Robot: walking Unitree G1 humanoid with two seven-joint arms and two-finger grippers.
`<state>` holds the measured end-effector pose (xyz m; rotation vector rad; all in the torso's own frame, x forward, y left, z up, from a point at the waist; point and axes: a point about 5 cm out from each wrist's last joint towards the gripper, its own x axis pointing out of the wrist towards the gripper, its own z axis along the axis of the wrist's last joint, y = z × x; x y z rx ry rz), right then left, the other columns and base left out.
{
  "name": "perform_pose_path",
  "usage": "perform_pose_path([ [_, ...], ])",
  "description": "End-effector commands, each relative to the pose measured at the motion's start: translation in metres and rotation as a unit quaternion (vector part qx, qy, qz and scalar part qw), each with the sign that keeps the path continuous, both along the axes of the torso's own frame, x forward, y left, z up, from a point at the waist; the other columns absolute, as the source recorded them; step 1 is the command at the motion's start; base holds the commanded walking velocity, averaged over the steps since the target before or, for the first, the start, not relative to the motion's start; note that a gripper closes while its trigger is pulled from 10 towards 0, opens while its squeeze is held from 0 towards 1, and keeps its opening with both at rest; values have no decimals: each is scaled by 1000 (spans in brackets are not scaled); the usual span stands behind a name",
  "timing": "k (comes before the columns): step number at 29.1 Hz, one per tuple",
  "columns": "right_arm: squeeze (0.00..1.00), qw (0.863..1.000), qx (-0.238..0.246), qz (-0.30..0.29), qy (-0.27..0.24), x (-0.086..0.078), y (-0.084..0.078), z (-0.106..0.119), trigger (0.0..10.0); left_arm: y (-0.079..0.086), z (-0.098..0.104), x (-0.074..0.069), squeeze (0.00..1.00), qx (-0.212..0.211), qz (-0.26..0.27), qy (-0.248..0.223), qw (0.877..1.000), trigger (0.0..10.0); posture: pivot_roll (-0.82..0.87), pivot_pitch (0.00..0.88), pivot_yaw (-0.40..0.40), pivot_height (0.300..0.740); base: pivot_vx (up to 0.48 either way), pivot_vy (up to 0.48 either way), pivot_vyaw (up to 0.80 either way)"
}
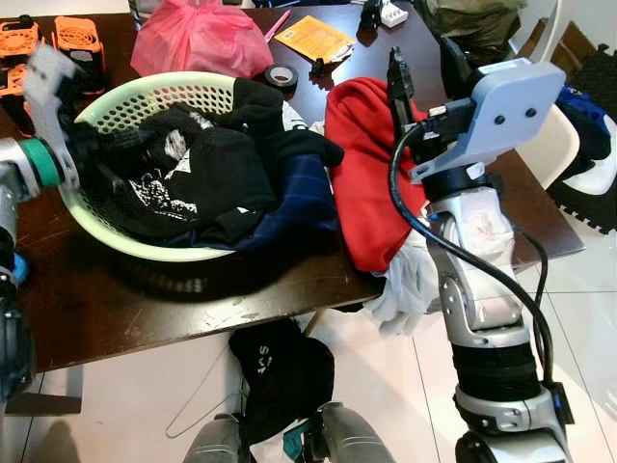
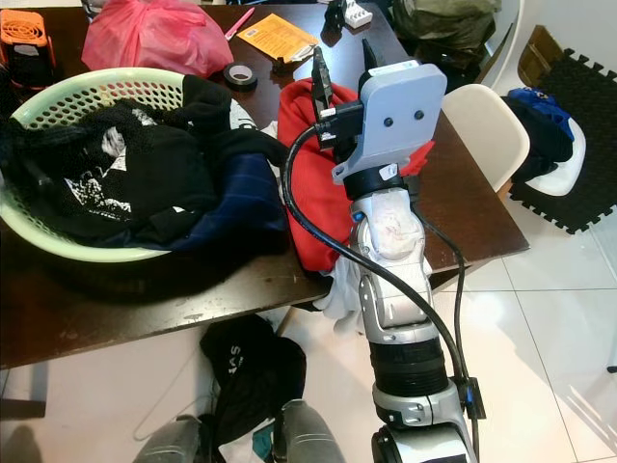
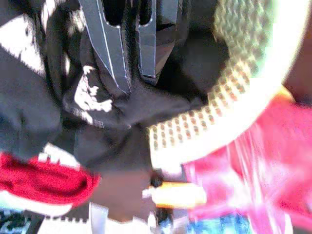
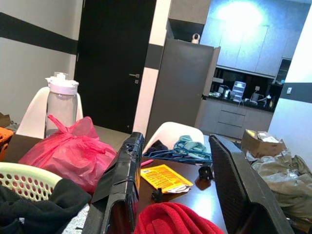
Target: Hang hanger
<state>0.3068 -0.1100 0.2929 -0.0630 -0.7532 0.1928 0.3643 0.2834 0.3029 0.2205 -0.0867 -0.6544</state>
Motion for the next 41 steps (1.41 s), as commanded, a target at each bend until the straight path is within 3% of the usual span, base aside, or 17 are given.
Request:
perform_pose_path([
  [1, 0, 1000, 4, -10, 1, 1, -4, -2, 10000, -7, 20, -5, 0, -4, -16, -57, 998, 0, 41, 179, -35, 740, 0, 0, 0],
  [8, 0, 1000, 6, -6, 0, 3, -3, -1, 10000, -44, 74, -26, 0, -2, -46, -209, 977, 588, 50, 172, -39, 740, 0, 0, 0],
  [9, 0, 1000, 6, -5, 0, 3, -3, -1, 10000, -58, 89, -33, 0, 1, -40, -262, 964, 10000, 52, 167, -39, 740, 0, 0, 0],
  [15, 0, 1000, 8, -4, 0, 4, -2, -2, 10000, -99, 132, -53, 0, -42, 32, -410, 911, 10000, 64, 144, -35, 740, 0, 0, 0],
  [17, 0, 1000, 11, -5, -1, 5, -1, -3, 10000, -122, 146, -70, 0, -61, 79, -486, 868, 10000, 71, 127, -35, 740, 0, 0, 0],
  [19, 0, 1000, 12, -5, -2, 5, -1, -4, 10000, -129, 149, -75, 0, -59, 88, -513, 852, 10000, 74, 115, -34, 740, 0, 0, 0],
  [28, 0, 1000, 17, -11, -10, 9, -2, -3, 10000, -156, 156, -92, 0, -59, 74, -577, 811, 10000, 88, 44, -19, 740, 0, 0, 0],
  [29, 0, 1000, 20, -15, -16, 11, -4, 0, 10000, -162, 174, -102, 0, -38, 82, -634, 768, 10000, 97, 7, -16, 740, 0, 0, 0],
  [30, 0, 1000, 20, -15, -16, 11, -4, 0, 10000, -162, 174, -102, 0, -38, 82, -634, 768, 10000, 97, 7, -16, 740, 0, 0, 0],
  [32, 0, 999, 23, -22, -24, 14, -7, 3, 10000, -170, 202, -120, 0, -4, 83, -710, 700, 10000, 101, 0, -7, 740, 0, 0, 0],
  [34, 0, 999, 23, -24, -26, 15, -8, 3, 10000, -171, 209, -123, 0, 2, 78, -720, 689, 10000, 101, 0, -7, 740, 0, 0, 0],
  [36, 0, 999, 24, -30, -25, 14, -10, 1, 10000, -169, 197, -107, 0, -48, 77, -654, 751, 10000, 88, 0, 5, 740, 0, 0, 0],
  [37, 0, 999, 24, -30, -25, 14, -10, 1, 10000, -169, 197, -107, 0, -48, 77, -654, 751, 10000, 88, 0, 5, 740, 0, 0, 0],
  [38, 0, 999, 25, -32, -24, 13, -10, 0, 10000, -167, 189, -99, 0, -66, 80, -624, 775, 10000, 88, 0, 5, 740, 0, 0, 0],
  [39, 0, 999, 25, -32, -24, 13, -10, 0, 10000, -167, 189, -99, 0, -66, 80, -624, 775, 10000, 88, 0, 5, 740, 0, 0, 0],
  [40, 0, 999, 26, -36, -21, 12, -12, -3, 10000, -159, 172, -82, 0, -89, 99, -573, 808, 10000, 79, 0, 6, 740, 0, 0, 0],
  [41, 0, 999, 26, -36, -21, 12, -12, -3, 10000, -159, 172, -82, 0, -89, 99, -573, 808, 10000, 79, 0, 6, 740, 0, 0, 0],
])
